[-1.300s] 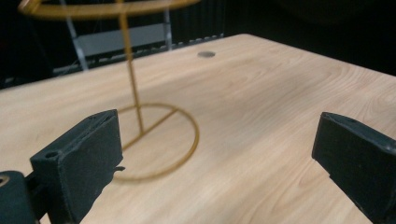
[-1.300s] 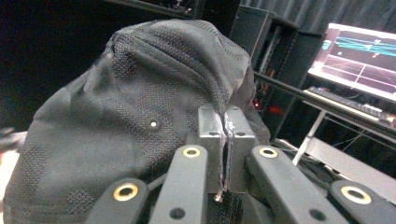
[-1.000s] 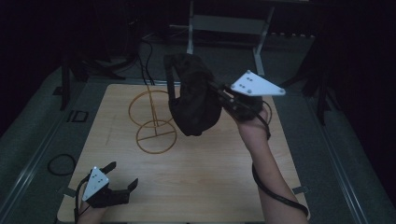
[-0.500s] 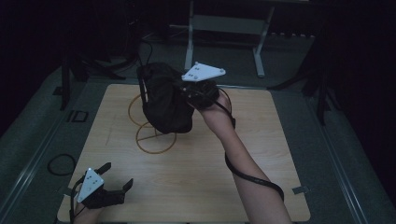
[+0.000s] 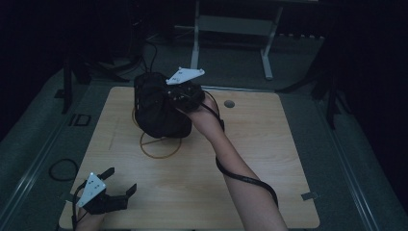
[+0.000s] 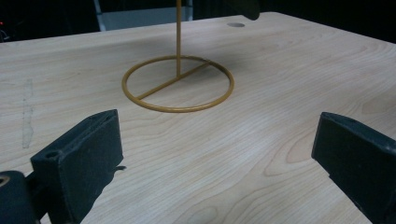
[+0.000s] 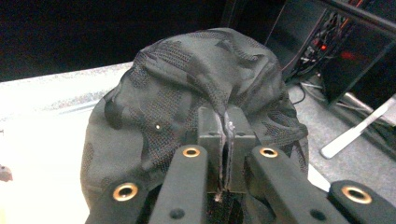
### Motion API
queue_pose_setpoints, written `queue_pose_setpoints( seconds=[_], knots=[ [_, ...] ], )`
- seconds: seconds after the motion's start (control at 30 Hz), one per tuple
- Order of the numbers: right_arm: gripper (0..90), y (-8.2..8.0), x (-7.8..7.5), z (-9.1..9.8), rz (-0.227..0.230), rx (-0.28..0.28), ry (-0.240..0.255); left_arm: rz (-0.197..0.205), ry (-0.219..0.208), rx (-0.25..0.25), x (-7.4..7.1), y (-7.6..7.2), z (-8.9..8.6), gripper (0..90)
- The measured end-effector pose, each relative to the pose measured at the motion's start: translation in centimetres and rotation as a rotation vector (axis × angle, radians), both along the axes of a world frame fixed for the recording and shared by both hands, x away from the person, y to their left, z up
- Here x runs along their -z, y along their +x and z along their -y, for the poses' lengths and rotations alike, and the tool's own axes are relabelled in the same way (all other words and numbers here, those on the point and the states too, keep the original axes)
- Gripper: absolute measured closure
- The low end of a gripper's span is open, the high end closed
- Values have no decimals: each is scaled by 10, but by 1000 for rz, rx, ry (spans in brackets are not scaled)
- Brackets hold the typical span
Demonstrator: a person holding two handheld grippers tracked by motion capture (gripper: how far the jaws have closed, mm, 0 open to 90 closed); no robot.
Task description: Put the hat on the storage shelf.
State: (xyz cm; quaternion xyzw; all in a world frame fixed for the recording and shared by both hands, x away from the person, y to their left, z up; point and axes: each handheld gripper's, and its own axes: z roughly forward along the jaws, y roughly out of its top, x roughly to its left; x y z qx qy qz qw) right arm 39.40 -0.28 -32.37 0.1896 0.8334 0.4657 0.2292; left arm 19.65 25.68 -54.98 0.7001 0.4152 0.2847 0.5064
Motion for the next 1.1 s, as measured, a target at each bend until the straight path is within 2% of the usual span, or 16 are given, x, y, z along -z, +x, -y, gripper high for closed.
queue_pose_setpoints(
  seconds=[0.3,0.37,0.43,0.47,0.5,0.57,0.6,0.73,0.83,1.1],
  knots=[
    [856,11,13,-13,-50,-14,-28,-1,-3,4,1,0,1,23],
    [823,13,13,-13,-60,-23,-20,-2,-6,7,1,0,1,23],
    [769,14,13,-12,-88,-48,-2,-3,-2,10,2,0,2,23],
    [769,14,13,-12,-88,-48,-2,-3,-2,10,2,0,2,23],
    [715,14,15,-12,-94,-50,-13,-8,0,15,2,0,3,23],
    [690,14,16,-13,-100,-57,-10,-8,-1,19,3,0,4,23],
    [656,15,18,-12,-114,-59,16,-8,1,21,3,0,4,23],
    [619,17,19,-13,-139,-59,36,-6,2,25,3,0,5,23],
    [596,16,18,-12,-120,-55,43,-6,1,25,3,0,5,23],
    [549,18,20,-12,-141,-56,54,-8,8,31,3,-1,7,23]
  ],
)
